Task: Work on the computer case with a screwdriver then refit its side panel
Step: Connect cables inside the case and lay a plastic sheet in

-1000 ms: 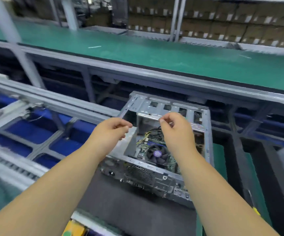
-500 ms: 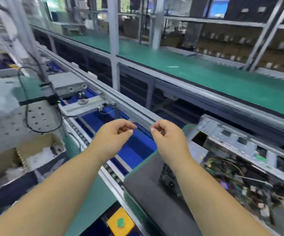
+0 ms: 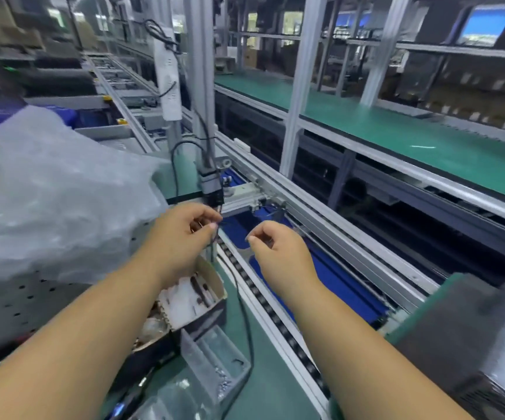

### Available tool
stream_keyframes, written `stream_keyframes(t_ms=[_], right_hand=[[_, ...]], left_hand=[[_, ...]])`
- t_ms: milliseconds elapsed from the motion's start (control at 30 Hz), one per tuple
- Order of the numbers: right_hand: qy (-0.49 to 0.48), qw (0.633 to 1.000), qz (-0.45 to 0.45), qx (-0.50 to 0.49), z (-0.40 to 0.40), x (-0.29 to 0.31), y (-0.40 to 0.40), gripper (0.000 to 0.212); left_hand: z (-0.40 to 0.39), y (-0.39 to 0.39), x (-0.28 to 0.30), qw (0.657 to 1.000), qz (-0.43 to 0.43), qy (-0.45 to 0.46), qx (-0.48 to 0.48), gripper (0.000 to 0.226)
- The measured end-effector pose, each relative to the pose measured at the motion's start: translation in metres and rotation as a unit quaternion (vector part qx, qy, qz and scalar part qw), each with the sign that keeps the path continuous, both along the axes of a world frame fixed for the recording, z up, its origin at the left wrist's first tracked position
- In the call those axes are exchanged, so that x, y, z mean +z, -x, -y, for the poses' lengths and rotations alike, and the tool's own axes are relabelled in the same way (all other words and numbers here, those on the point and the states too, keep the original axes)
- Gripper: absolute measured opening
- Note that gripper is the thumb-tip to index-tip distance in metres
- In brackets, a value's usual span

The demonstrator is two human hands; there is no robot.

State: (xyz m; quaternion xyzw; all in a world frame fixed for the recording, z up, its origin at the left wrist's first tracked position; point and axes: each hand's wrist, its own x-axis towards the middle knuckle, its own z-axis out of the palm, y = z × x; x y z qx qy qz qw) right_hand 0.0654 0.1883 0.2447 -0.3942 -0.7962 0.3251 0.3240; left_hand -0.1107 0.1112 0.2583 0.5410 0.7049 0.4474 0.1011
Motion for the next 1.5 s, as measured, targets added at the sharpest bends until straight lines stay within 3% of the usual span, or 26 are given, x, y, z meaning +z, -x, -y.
stream_keyframes(t_ms=[100, 167, 300, 400, 500, 600, 700, 867, 967, 1100, 1200, 1300, 1367, 1500], right_hand=[[-0.004, 1.000, 0.010, 0.026, -0.002, 0.001, 0.047, 0.013], [-0.011, 0.999, 0.022, 0.038, -0.002, 0.001, 0.076, 0.013], [-0.014, 0.997, 0.030, 0.064, 0.001, 0.000, 0.122, 0.014], [-0.019, 0.996, 0.041, 0.077, 0.004, -0.001, 0.142, 0.017], [-0.011, 0.996, 0.046, 0.077, 0.006, -0.003, 0.151, 0.016], [-0.002, 0.996, 0.045, 0.080, 0.007, -0.004, 0.152, 0.012], [0.013, 0.997, 0.026, 0.072, 0.006, -0.002, 0.149, 0.011], [0.100, 0.993, -0.020, 0.053, 0.006, 0.008, 0.142, 0.014], [0.245, 0.963, -0.108, 0.042, 0.006, 0.017, 0.145, 0.016], [0.432, 0.869, -0.219, 0.102, 0.010, 0.025, 0.155, 0.035], [0.510, 0.803, -0.271, 0.147, 0.014, 0.030, 0.159, 0.027], [0.538, 0.769, -0.305, 0.160, 0.020, 0.035, 0.165, 0.026], [0.516, 0.778, -0.318, 0.166, 0.020, 0.036, 0.166, 0.024], [0.468, 0.767, -0.388, 0.205, 0.010, 0.039, 0.140, 0.049]], left_hand=[[0.009, 0.049, 0.007, 0.997, -0.052, -0.016, 0.051, 0.015], [0.016, 0.078, 0.013, 0.986, -0.138, -0.016, 0.094, 0.016], [0.031, 0.129, 0.032, 0.923, -0.297, -0.018, 0.243, 0.033], [0.035, 0.156, 0.042, 0.889, -0.358, 0.016, 0.283, 0.051], [0.029, 0.177, 0.042, 0.875, -0.383, 0.091, 0.281, 0.060], [0.021, 0.189, 0.033, 0.875, -0.385, 0.101, 0.277, 0.046], [0.017, 0.192, 0.029, 0.881, -0.381, 0.047, 0.277, 0.028], [0.021, 0.178, 0.030, 0.887, -0.379, -0.092, 0.248, 0.033], [0.028, 0.159, 0.028, 0.884, -0.391, -0.177, 0.187, 0.034], [0.038, 0.140, 0.025, 0.874, -0.415, -0.214, 0.133, 0.031], [0.045, 0.129, 0.022, 0.870, -0.432, -0.221, 0.088, 0.030], [0.050, 0.120, 0.020, 0.868, -0.438, -0.231, 0.043, 0.027], [0.051, 0.114, 0.018, 0.868, -0.436, -0.236, 0.029, 0.027], [0.051, 0.098, 0.016, 0.885, -0.410, -0.219, 0.010, 0.044]])
